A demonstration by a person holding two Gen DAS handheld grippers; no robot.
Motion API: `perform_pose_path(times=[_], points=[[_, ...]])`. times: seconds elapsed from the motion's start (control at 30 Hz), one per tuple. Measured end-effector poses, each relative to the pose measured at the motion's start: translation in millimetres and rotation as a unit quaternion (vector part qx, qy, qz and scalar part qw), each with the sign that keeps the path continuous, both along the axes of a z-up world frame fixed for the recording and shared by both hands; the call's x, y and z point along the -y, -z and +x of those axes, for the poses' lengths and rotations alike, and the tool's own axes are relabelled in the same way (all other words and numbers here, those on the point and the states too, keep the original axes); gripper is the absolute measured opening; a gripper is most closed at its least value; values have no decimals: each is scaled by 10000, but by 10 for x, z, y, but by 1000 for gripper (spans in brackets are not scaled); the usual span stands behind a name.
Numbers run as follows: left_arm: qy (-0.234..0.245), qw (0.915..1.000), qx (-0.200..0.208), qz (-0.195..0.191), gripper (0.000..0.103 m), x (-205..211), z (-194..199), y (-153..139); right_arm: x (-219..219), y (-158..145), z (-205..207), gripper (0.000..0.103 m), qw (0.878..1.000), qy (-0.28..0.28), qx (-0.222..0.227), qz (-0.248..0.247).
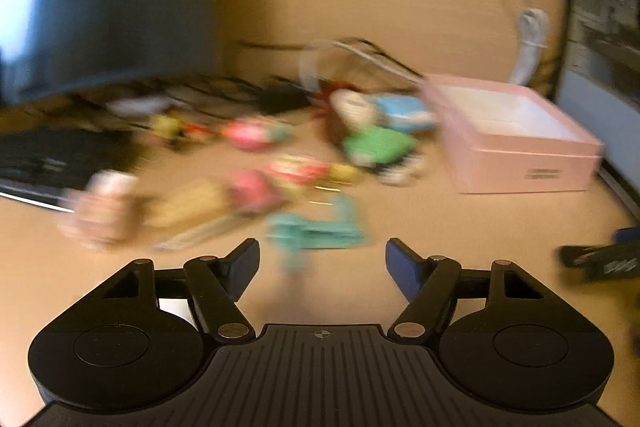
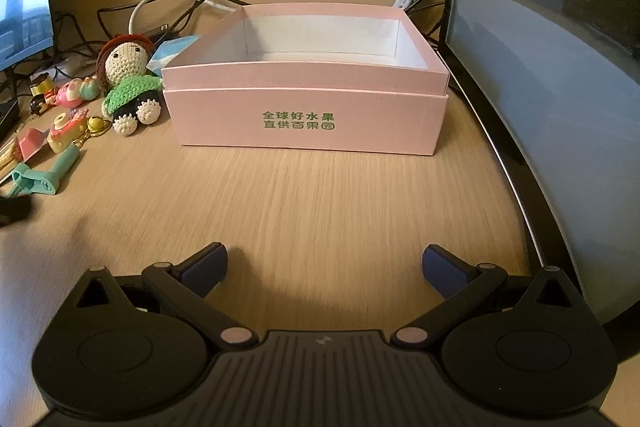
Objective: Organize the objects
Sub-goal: 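Grasp the wafer-stick blister pack with the left tool while the right tool grasps the pink lace cloth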
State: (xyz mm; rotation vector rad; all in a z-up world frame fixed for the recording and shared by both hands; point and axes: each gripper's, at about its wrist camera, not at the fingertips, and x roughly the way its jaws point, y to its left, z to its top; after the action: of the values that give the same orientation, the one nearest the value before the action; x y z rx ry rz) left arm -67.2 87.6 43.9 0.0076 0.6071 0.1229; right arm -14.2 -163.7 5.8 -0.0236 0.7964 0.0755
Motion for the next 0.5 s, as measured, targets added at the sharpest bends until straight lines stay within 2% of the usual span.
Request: perform_pose_path(times=[0.07,0.1,0.17,0.23,0.37,0.5], points=[[-249,9995,-22,195,75,-247,-84,-65,-2,7,5,103,10000,7,0,3],[-186,9992,-38,346,75,-339,-93,-97,-4,10,4,103,10000,3,4,0],[286,9961,-94,827,76,-461,-28,-158,-3,11,4,103,10000,2,-1,0],[713,9914,-158,1090,76,-582,73,-229,-7,21,2,103,10000,27,-4,13],[1025,9893,-185,1024,76,-826,312,-313,-89,-6,4,103,9999,69,-147,47],[1273,9870,-469,864,76,-964,526,-144,-219,-130,-120,103,9975,166,-283,623]])
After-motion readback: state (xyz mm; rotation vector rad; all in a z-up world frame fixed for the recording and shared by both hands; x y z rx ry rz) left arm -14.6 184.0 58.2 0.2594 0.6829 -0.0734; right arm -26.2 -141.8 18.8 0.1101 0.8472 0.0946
